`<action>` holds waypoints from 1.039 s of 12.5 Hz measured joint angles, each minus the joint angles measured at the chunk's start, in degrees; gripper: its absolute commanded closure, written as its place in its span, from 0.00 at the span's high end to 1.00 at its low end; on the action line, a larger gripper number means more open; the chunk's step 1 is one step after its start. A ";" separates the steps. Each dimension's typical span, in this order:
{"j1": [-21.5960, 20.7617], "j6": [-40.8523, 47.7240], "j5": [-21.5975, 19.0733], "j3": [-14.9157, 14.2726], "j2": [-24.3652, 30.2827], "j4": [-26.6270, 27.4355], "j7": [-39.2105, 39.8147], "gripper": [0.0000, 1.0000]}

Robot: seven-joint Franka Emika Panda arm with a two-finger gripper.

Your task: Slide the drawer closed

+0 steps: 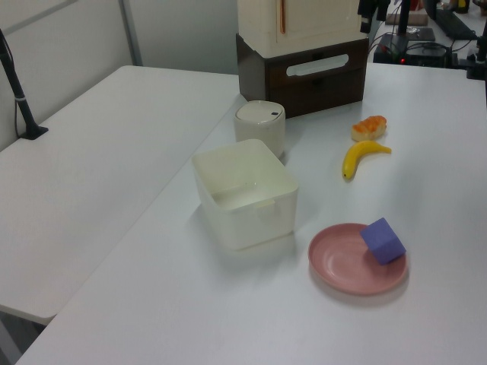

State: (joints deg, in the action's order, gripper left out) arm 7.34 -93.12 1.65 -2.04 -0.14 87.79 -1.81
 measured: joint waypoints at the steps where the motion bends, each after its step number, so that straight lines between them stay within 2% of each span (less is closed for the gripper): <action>1: -1.62 0.00 -0.01 -1.37 -0.05 0.00 -0.49 1.00; 3: -3.59 0.00 -0.01 -2.61 -0.13 0.00 -2.78 1.00; 5: -5.06 0.00 0.00 -3.02 -0.25 0.00 -9.22 1.00; 7: -5.49 -0.14 0.00 -3.09 -0.37 0.00 -11.99 1.00; 11: -5.51 -2.06 0.00 -3.13 -0.66 0.00 -12.25 1.00; 13: -5.53 -2.16 0.00 -3.13 -0.76 0.00 -8.73 1.00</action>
State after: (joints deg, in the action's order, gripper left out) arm 1.81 -95.28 1.65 -5.16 -0.90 87.79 -10.54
